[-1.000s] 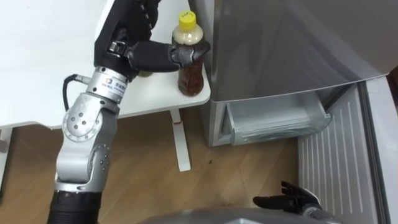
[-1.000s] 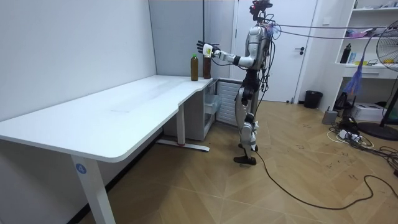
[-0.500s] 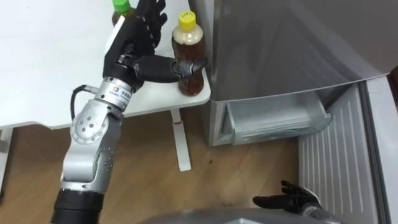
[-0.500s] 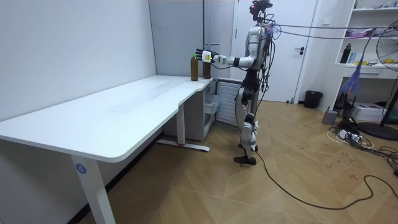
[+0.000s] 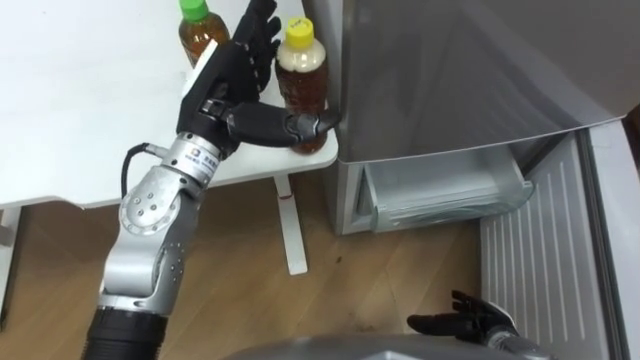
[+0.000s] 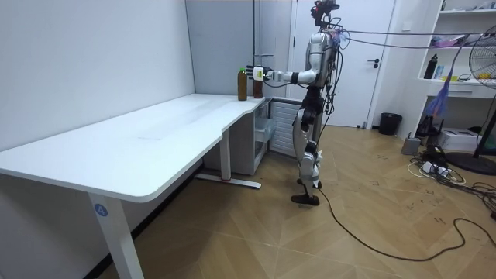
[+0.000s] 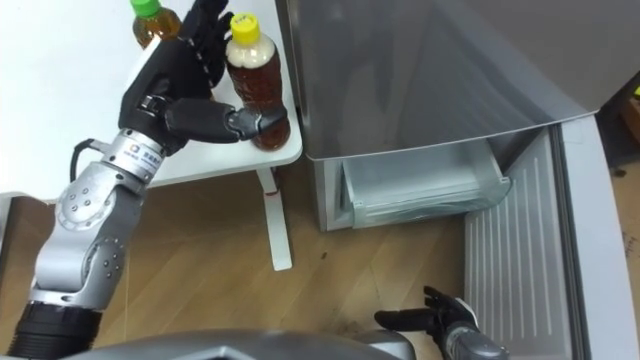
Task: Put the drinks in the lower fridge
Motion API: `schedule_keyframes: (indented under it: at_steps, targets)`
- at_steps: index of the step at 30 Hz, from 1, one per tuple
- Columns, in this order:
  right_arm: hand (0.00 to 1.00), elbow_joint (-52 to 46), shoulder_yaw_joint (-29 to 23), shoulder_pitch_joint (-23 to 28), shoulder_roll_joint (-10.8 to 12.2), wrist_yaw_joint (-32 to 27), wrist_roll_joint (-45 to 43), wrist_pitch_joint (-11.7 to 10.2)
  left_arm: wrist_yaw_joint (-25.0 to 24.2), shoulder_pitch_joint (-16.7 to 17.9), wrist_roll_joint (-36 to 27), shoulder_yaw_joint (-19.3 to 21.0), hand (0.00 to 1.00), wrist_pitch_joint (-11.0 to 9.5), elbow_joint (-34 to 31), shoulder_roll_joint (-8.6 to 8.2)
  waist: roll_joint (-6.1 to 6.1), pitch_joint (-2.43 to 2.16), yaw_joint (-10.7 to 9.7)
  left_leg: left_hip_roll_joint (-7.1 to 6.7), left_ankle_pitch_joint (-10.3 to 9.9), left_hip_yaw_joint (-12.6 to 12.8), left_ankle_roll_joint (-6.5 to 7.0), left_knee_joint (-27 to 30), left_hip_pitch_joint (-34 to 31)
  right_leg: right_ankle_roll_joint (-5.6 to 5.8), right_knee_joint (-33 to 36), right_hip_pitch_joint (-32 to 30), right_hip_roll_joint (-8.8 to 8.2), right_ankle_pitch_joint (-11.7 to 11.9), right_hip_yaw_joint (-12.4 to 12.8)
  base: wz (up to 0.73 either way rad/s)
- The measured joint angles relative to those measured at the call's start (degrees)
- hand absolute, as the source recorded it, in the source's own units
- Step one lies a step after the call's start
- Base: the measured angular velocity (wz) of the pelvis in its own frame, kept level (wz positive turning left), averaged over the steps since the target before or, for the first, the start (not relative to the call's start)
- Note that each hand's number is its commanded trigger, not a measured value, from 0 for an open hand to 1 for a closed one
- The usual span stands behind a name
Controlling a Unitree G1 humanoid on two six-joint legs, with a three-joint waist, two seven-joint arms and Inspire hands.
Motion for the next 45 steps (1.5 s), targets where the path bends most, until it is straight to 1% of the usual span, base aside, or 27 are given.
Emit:
schedule_keyframes:
  at_steps: [6, 12, 18, 21, 28, 33, 34, 35, 36, 37, 38, 39, 40, 45]
  targets:
    - [0.0, -0.06, -0.12, 0.05, -0.16, 0.14, 0.0, -0.05, -1.23, -0.01, 0.01, 0.14, 0.0, 0.0, -0.01, 0.0, 0.27, -0.17, -0.28, 0.0, 0.0, 0.04, 0.0, 0.15, -0.03, 0.0, 0.03, -0.23, -0.01, 0.0, 0.03, 0.0]
    - [0.0, -0.27, -0.1, 0.01, -0.14, 0.22, 0.0, -0.07, -1.47, -0.02, 0.1, 1.02, 0.0, 0.0, -0.01, 0.01, 0.28, -0.19, -0.99, 0.01, 0.0, 0.27, 0.0, 0.16, -0.02, 0.0, 0.08, -0.26, -0.02, 0.0, -0.01, -0.01]
    - [0.0, -0.21, -0.1, -0.01, -0.11, 0.22, 0.22, -0.03, -1.85, -0.03, 0.22, 1.46, 0.0, 0.0, -0.01, 0.02, 0.28, -0.18, -1.06, 0.02, 0.0, 0.39, 0.0, 0.16, 0.05, -0.01, 0.11, -0.33, -0.02, 0.01, 0.07, 0.0]
    - [0.0, -0.21, -0.1, -0.02, -0.11, 0.26, 0.25, -0.03, -1.82, -0.09, 1.39, 1.65, 0.0, 0.0, -0.01, 0.02, 0.26, -0.17, -1.06, 0.03, 0.0, 0.55, 0.0, 0.17, 0.07, -0.02, 0.11, -0.37, -0.02, 0.02, 0.19, 0.0]
    - [0.0, -0.22, -0.07, -0.03, -0.11, 0.18, 0.24, 0.02, -1.74, -2.07, 1.86, 1.72, 0.0, 0.0, -0.06, 0.02, 0.28, -0.14, -1.07, 0.02, 0.0, 0.63, 0.01, 0.18, 0.13, -0.05, 0.15, -0.32, -0.01, 0.04, 0.28, 0.0]
    - [0.0, -0.22, -0.09, -0.1, -0.11, 0.13, 0.2, 0.02, -1.56, -2.13, 1.86, 1.71, 0.0, 0.0, -0.05, 0.03, 0.23, -0.02, -1.21, 0.02, 0.0, 0.63, 0.01, 0.17, 0.12, -0.05, 0.14, -0.26, -0.01, 0.04, 0.3, 0.0]
    - [0.0, -0.22, -0.08, -0.07, -0.11, 0.07, 0.21, 0.02, -1.53, -2.14, 1.8, 1.71, 0.02, 0.0, -0.05, 0.02, 0.2, 0.02, -1.21, 0.01, 0.0, 0.62, 0.01, 0.17, 0.12, -0.05, 0.14, -0.26, -0.01, 0.04, 0.3, 0.0]
    - [0.0, -0.24, -0.05, -0.07, -0.11, 0.04, 0.25, 0.02, -1.49, -2.16, 1.75, 1.71, 0.24, 0.0, -0.05, 0.02, 0.2, 0.05, -1.24, 0.01, 0.0, 0.62, 0.01, 0.17, 0.12, -0.05, 0.13, -0.26, -0.01, 0.04, 0.32, 0.0]
    - [0.0, -0.27, 0.05, -0.1, -0.11, -0.02, 0.26, 0.02, -1.29, -2.19, 1.73, 1.69, 0.35, 0.0, -0.05, 0.02, 0.2, 0.11, -1.28, 0.01, 0.0, 0.62, 0.01, 0.17, 0.11, -0.05, 0.13, -0.26, -0.01, 0.04, 0.37, 0.0]
    - [0.0, -0.29, 0.05, -0.13, -0.11, -0.1, 0.27, 0.01, -0.93, -2.2, 1.73, 1.62, 0.56, 0.0, -0.05, 0.02, 0.18, 0.17, -1.31, 0.01, 0.0, 0.62, 0.01, 0.16, 0.09, -0.05, 0.13, -0.26, -0.01, 0.04, 0.4, 0.0]
    - [0.0, -0.32, 0.05, -0.16, -0.11, -0.15, 0.27, 0.01, -0.74, -2.2, 1.73, 1.59, 0.65, 0.0, -0.05, 0.02, 0.18, 0.19, -1.33, 0.01, 0.0, 0.62, 0.01, 0.15, 0.08, -0.05, 0.13, -0.26, -0.01, 0.04, 0.41, 0.0]
    - [0.0, -0.34, 0.05, -0.16, -0.11, -0.33, 0.28, 0.01, -0.51, -2.2, 1.72, 1.58, 0.85, 0.0, -0.05, 0.02, 0.18, 0.21, -1.36, 0.01, 0.0, 0.62, 0.01, 0.14, 0.08, -0.05, 0.12, -0.26, -0.01, 0.04, 0.44, 0.0]
    - [0.0, -0.34, 0.06, -0.17, -0.11, -0.47, 0.28, 0.01, -0.28, -2.2, 1.73, 1.58, 1.0, 0.0, -0.05, 0.02, 0.17, 0.22, -1.38, 0.01, 0.0, 0.62, 0.01, 0.12, 0.08, -0.05, 0.1, -0.26, -0.01, 0.04, 0.48, 0.0]
    - [0.0, -0.26, 0.07, -0.35, -0.11, -0.58, 0.23, 0.0, 0.27, -2.33, 1.76, 1.58, 1.0, 0.0, -0.02, 0.03, 0.19, 0.27, -1.56, -0.01, 0.0, 0.62, 0.01, 0.12, 0.12, -0.05, 0.08, -0.3, 0.0, 0.04, 0.76, 0.0]
